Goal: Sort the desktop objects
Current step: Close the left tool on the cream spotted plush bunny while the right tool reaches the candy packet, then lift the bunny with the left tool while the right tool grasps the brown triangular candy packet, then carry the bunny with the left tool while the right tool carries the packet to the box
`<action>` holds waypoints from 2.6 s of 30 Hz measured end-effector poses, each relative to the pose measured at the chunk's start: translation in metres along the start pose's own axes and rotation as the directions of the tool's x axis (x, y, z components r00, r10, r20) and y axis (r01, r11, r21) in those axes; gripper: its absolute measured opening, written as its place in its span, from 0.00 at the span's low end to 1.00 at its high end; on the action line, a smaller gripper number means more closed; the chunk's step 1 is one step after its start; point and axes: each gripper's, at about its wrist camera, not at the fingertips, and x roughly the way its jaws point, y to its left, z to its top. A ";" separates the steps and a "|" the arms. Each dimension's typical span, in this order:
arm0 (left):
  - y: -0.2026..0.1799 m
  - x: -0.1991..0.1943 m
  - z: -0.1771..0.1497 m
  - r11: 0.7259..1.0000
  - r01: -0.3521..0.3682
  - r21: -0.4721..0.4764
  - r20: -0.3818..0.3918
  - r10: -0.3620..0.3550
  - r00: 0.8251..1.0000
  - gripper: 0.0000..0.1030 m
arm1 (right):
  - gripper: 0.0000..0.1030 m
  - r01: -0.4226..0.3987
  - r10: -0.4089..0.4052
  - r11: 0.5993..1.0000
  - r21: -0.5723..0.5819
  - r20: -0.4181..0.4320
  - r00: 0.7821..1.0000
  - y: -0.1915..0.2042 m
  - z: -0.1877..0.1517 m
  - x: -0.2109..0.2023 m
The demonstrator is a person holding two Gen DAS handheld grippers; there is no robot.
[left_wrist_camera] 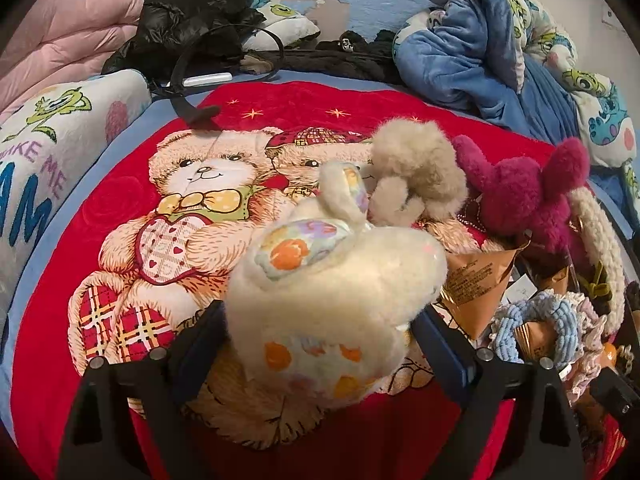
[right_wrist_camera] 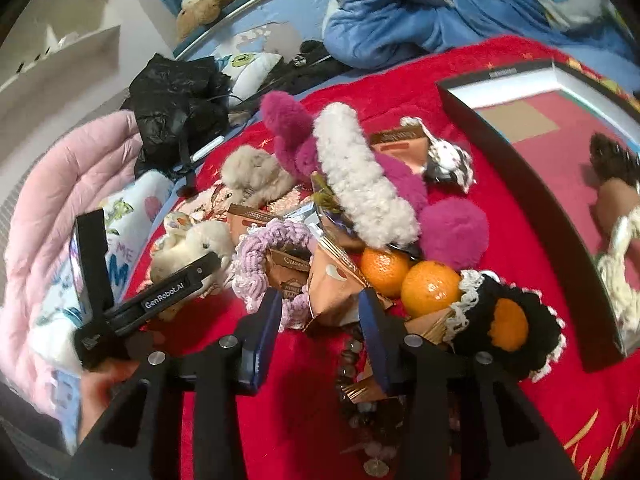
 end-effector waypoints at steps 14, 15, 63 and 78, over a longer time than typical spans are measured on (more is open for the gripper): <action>-0.003 0.011 0.000 0.999 -0.019 0.028 -0.031 0.019 0.999 0.96 | 0.46 0.117 -0.119 0.989 -0.093 -0.008 0.993 0.004 0.013 0.032; -0.004 0.011 -0.001 0.999 -0.021 0.032 -0.033 0.022 0.999 0.96 | 0.46 0.129 -0.131 0.987 -0.093 -0.008 0.991 0.005 0.015 0.035; -0.013 -0.063 -0.007 0.996 0.088 -0.013 0.121 -0.085 0.989 0.34 | 0.28 0.110 -0.109 0.994 -0.021 0.064 0.992 0.008 0.008 -0.015; -0.092 -0.126 -0.025 0.979 0.145 0.146 0.147 -0.166 0.975 0.34 | 0.28 0.120 -0.122 0.992 0.022 0.131 0.984 -0.016 0.015 -0.064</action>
